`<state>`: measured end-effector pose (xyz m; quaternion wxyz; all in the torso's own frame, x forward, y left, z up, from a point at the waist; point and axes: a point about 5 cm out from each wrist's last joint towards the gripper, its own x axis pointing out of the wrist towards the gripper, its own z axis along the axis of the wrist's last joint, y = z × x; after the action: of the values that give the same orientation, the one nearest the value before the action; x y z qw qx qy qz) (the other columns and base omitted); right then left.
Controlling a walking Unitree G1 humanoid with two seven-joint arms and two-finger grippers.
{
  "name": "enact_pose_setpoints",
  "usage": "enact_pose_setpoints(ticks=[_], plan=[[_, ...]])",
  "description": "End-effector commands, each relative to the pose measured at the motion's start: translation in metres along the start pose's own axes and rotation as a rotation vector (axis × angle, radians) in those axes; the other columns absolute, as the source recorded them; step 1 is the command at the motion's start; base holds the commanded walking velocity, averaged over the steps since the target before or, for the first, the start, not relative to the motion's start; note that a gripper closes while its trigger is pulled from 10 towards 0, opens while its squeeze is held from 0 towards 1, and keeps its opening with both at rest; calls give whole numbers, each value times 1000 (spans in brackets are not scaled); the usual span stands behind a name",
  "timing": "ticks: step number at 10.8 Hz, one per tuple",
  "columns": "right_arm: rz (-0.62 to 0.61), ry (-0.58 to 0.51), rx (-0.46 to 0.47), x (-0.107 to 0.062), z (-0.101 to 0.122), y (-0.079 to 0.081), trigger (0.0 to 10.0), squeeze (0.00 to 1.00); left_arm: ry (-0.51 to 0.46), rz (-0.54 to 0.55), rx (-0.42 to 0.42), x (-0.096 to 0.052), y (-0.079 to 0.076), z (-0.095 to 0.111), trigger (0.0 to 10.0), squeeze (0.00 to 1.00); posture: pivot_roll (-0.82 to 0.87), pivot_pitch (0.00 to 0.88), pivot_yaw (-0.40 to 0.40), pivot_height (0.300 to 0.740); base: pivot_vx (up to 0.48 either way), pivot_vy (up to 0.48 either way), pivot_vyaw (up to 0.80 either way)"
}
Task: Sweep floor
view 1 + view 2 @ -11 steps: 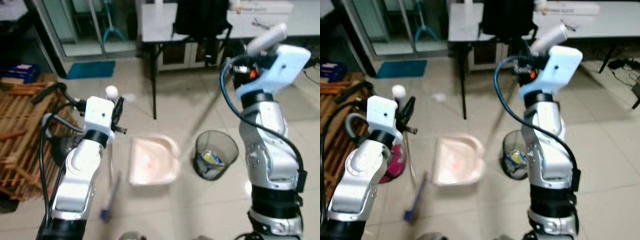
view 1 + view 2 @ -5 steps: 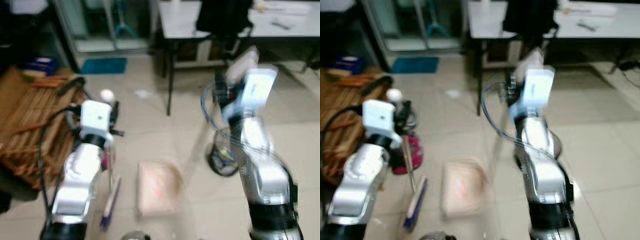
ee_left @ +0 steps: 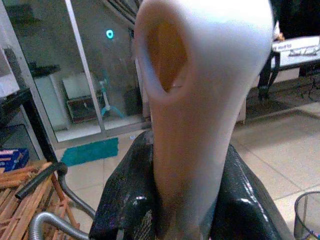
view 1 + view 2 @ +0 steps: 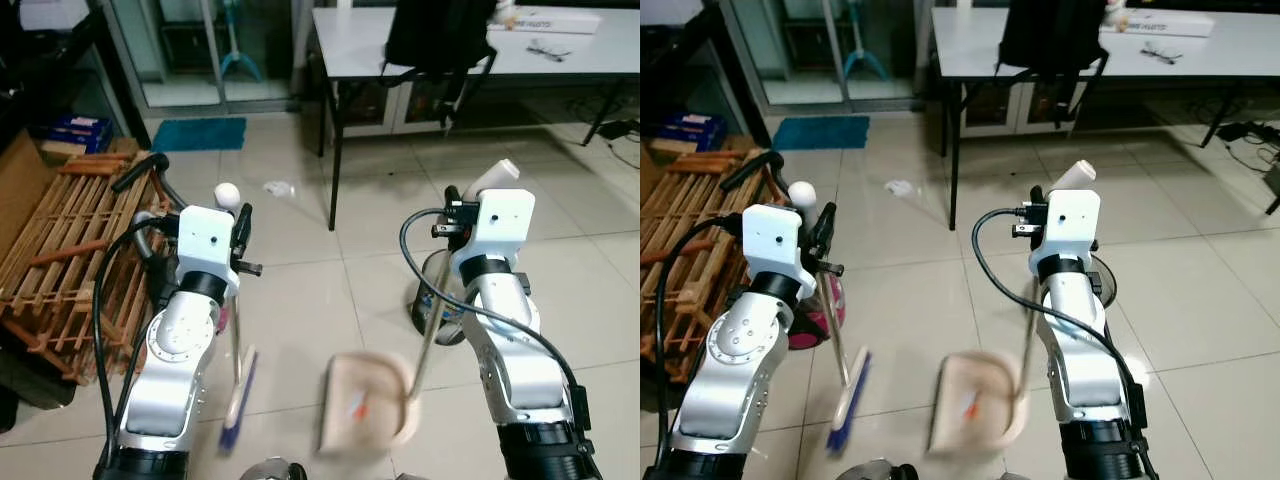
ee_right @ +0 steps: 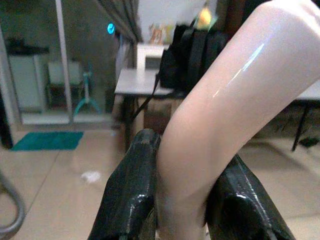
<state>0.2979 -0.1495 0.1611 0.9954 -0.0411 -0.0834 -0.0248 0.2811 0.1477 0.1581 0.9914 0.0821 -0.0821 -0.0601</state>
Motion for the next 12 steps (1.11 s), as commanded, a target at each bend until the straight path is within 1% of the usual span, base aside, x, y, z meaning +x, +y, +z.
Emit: enact_pose_setpoints(ticks=[1, 2, 3, 7, 11, 12], plan=[[-10, 0, -16, -3, -5, 0, 10000, 0, -36, 21, 5, 3, 1, 6, 10000, 0, -5, 35, 26, 740, 326, 0, 0], [-9, -4, 5, -5, -6, 0, 10000, 0, -36, 29, -5, 4, 2, 6, 10000, 0, -6, 33, 26, 740, 345, 0, 0], [7, 16, 19, -6, -9, 1, 10000, 0, -31, 35, -8, 5, 2, 5, 10000, 0, -7, 29, 25, 740, 398, 0, 0], [45, 28, 71, -8, -14, 6, 10000, 0, -27, 35, -2, 5, 2, 3, 10000, 0, -3, 20, 26, 740, 429, 0, 0], [90, 40, 86, -9, -18, 13, 10000, 0, -32, 39, 8, 6, 2, 3, 10000, 0, -1, 12, 27, 740, 451, 0, 0], [108, 46, 75, -9, -19, 15, 10000, 0, -33, 43, 11, 6, 3, 3, 10000, 0, 1, 10, 26, 740, 454, 0, 0]])
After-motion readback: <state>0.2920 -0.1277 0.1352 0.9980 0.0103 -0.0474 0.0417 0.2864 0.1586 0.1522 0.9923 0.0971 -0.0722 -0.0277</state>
